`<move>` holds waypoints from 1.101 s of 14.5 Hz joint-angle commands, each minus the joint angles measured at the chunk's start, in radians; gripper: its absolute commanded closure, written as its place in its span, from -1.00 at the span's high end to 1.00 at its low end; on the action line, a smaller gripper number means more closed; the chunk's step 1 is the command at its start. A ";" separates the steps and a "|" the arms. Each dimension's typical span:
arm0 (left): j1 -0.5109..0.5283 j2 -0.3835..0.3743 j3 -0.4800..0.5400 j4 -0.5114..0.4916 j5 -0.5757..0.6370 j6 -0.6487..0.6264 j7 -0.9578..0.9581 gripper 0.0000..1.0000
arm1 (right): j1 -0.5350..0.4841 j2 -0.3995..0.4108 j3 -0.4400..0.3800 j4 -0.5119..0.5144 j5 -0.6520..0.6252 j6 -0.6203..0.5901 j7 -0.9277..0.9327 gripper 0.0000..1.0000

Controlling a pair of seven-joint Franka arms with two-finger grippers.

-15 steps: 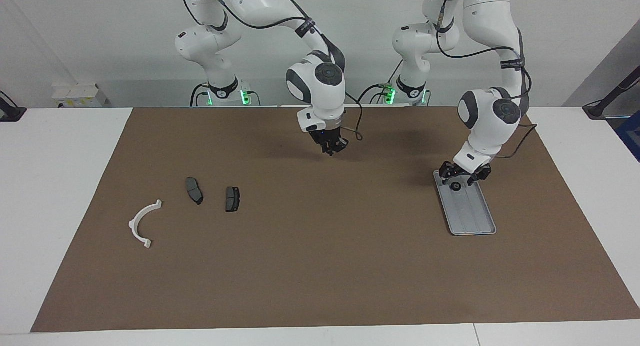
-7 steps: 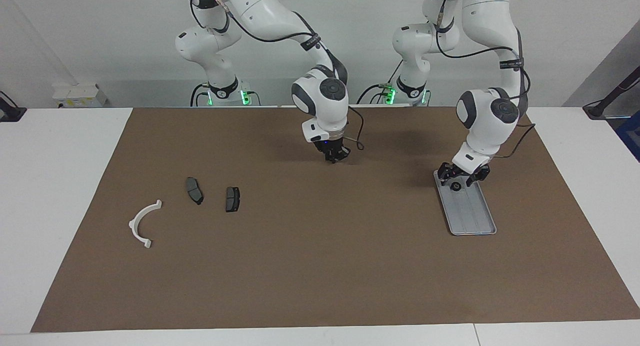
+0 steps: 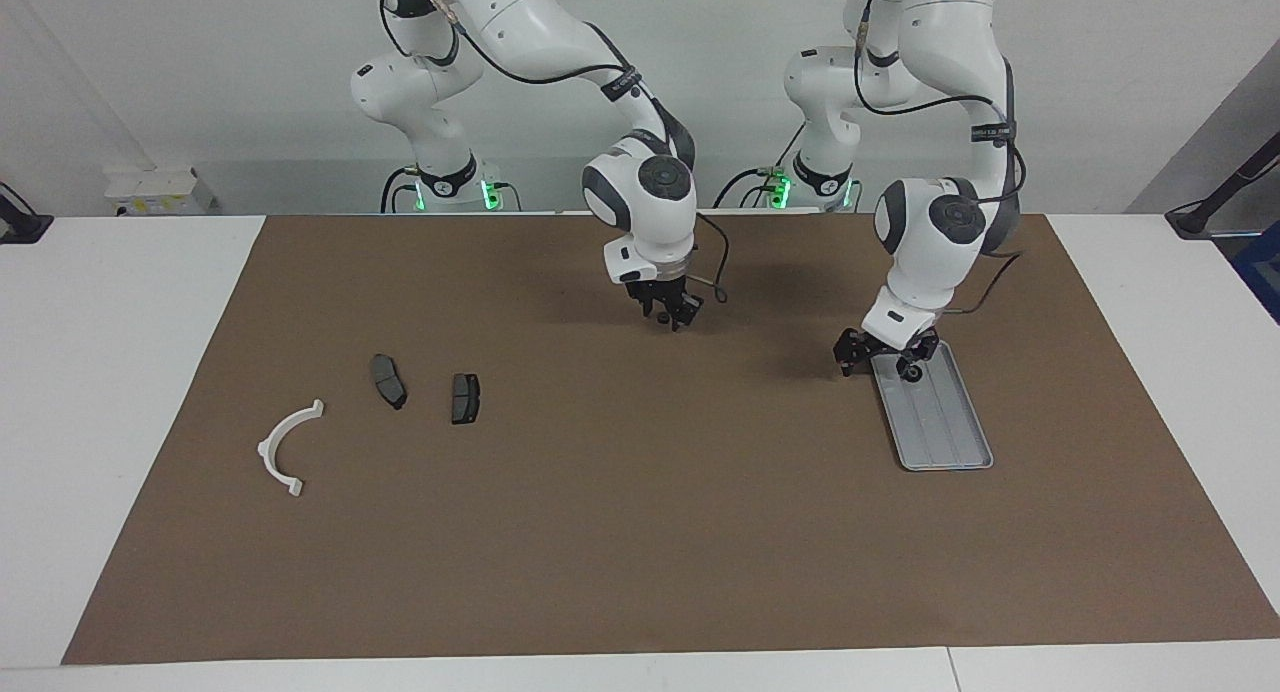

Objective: Pick bearing gear from pile to tray
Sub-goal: 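Grasp the second bearing with the left gripper while the right gripper withdraws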

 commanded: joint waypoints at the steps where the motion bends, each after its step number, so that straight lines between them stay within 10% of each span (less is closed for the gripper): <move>1: -0.009 -0.001 0.011 -0.001 -0.014 0.019 -0.006 0.90 | -0.039 -0.023 0.001 0.053 0.001 -0.070 0.014 1.00; 9: -0.256 -0.002 0.011 -0.008 -0.014 0.020 -0.329 0.90 | -0.212 -0.175 0.000 0.144 0.003 -0.216 -0.249 1.00; 16: -0.532 -0.018 0.011 -0.011 -0.014 -0.029 -0.657 0.90 | -0.476 -0.298 -0.007 0.154 0.006 -0.344 -0.953 1.00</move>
